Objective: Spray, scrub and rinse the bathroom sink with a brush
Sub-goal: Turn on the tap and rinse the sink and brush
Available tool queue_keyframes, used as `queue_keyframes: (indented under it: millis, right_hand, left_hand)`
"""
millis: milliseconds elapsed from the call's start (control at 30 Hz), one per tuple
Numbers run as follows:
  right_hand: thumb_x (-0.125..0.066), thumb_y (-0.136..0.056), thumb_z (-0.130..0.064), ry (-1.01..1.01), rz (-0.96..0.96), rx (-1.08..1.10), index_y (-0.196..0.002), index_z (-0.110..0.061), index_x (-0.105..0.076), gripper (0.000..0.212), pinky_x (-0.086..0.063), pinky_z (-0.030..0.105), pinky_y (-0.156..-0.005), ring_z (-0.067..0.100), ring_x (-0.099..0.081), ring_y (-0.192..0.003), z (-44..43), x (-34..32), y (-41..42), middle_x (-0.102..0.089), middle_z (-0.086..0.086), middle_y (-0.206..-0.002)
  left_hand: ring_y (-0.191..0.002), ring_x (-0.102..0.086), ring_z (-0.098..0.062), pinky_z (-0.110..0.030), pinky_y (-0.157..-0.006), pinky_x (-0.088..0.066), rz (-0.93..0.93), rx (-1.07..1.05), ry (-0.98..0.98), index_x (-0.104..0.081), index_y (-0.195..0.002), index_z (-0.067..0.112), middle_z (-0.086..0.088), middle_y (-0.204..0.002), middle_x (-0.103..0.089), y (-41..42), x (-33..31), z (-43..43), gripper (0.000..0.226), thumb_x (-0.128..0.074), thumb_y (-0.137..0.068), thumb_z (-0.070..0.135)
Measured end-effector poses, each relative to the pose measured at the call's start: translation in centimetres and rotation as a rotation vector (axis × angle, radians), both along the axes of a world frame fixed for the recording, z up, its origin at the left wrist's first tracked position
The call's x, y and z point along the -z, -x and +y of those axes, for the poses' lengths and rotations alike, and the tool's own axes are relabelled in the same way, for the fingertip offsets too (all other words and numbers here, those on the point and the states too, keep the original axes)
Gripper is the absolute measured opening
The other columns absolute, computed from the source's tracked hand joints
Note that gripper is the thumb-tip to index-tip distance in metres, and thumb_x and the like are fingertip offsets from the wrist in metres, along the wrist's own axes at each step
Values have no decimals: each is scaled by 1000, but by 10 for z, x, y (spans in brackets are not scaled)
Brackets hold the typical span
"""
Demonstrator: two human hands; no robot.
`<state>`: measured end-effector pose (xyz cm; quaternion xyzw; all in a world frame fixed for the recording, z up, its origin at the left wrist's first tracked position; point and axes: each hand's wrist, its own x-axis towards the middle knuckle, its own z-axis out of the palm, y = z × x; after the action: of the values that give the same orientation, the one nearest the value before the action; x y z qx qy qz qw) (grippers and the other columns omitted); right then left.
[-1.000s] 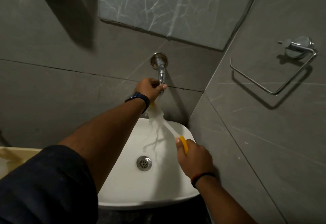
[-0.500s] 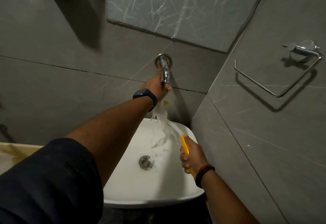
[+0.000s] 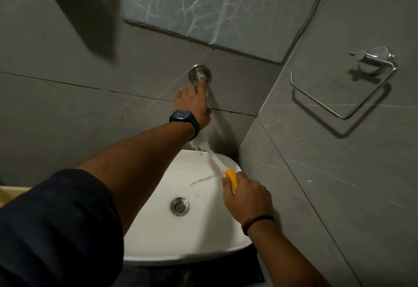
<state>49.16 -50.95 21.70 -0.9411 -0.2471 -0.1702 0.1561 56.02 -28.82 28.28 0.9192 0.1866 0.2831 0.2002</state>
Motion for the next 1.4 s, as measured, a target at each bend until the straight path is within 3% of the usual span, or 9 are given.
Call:
queue_keyframes:
  millis: [100,167,333,500,667,800,933,1067,1400]
  right_hand:
    - [-38,-90,-53,95,-87,-21,-75,-14,-55,45,-34,26,-49,25,-57,-50,-1,-1,4,-64,7,-59]
    - [-41,-89,-52,117,-101,-39,-76,-13,-57,44,-35,24,-47,23,-57,-46,-2,-2,5,-62,6,-56]
    - [-60,-78,-45,168,-233,-61,-67,-12,-60,35,-31,21,-38,20,-51,-32,0,-1,7,-58,4,-44]
    - [-41,-87,-54,83,-122,-33,-87,-13,-63,46,-45,27,-52,22,-61,-54,-8,2,6,-68,6,-67]
    - [-35,-88,-59,-56,28,22,-78,-20,-53,44,-38,24,-54,17,-46,-55,-15,6,6,-65,4,-70]
    - [-37,-89,-57,-34,-23,-14,-79,-18,-55,44,-35,27,-53,24,-54,-56,-22,11,9,-65,6,-67]
    - [-29,-90,-59,68,-15,-29,-85,-18,-54,48,-39,27,-54,23,-60,-61,-24,17,12,-67,5,-72]
    - [-30,-90,-57,143,-60,-1,-85,-17,-55,47,-30,27,-51,26,-63,-60,-20,19,15,-68,5,-71]
    - [-67,-73,-48,314,-199,-47,-65,-16,-58,34,-28,21,-34,21,-51,-30,-16,25,17,-55,3,-40]
  left_hand:
    - [-144,-1,-33,-45,-113,1,65,61,-240,6,-148,18,-16,-157,-4,-1,3,5,83,-53,-90,35]
    - [-144,6,-29,-40,-111,8,117,84,-320,5,-147,15,-12,-158,4,-4,4,7,77,-46,-93,33]
    - [-144,-1,-28,-39,-114,-3,137,68,-205,4,-147,11,-12,-158,4,-4,1,-4,82,-54,-90,19]
    - [-126,-39,-37,-47,-100,-41,114,73,-4,-1,-148,14,-8,-159,3,-2,-4,-16,83,-56,-87,4]
    - [-113,-42,-40,-46,-89,-45,66,28,41,-4,-148,18,-8,-158,-5,-1,-2,-17,80,-55,-89,4]
    - [-109,-45,-40,-50,-88,-48,53,-9,33,-6,-148,21,-11,-155,-14,0,0,-17,82,-59,-87,7]
    - [-122,-39,-42,-52,-99,-38,75,2,-149,-4,-148,22,-14,-157,-8,2,-4,-7,85,-62,-86,27]
    - [-142,-3,-38,-50,-114,-7,39,36,-273,4,-148,22,-12,-158,4,5,-5,8,93,-61,-84,41]
    - [-143,3,-35,-48,-114,-3,49,22,-258,5,-148,19,-13,-158,6,13,-1,18,96,-54,-83,56]
